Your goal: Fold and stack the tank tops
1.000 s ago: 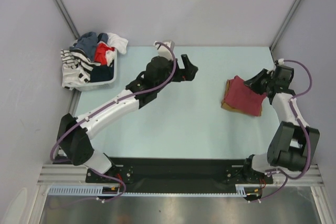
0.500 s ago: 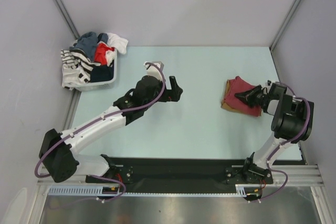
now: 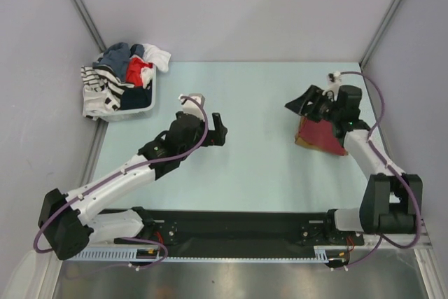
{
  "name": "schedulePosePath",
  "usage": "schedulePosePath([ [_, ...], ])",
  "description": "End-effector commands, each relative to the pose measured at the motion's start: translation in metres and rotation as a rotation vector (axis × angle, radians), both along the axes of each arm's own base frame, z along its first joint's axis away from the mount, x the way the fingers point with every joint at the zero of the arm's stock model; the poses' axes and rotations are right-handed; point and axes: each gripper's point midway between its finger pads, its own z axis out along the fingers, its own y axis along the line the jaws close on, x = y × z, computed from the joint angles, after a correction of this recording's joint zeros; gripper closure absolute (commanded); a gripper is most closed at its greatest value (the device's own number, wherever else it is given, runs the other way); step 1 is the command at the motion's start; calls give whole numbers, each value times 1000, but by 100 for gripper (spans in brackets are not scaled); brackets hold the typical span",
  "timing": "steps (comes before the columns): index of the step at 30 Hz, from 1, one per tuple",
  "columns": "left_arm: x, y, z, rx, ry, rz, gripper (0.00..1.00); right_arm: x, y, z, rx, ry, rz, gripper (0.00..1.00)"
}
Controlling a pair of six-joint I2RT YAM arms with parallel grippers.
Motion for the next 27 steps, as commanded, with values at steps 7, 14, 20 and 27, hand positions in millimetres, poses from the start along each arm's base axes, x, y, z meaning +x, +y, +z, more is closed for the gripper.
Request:
schedulePosePath([
  [7, -15, 69, -31, 87, -35, 169, 0, -71, 47, -5, -231, -165, -3, 0],
  [14, -46, 82, -41, -10, -113, 103, 0, -116, 45, -30, -239, -301, -52, 0],
  [20, -52, 94, -47, -6, -231, 78, 0, -124, 44, -35, -213, -353, -51, 0],
  [27, -57, 97, -42, -33, -266, 73, 0, -124, 46, -42, -229, -311, -31, 2],
])
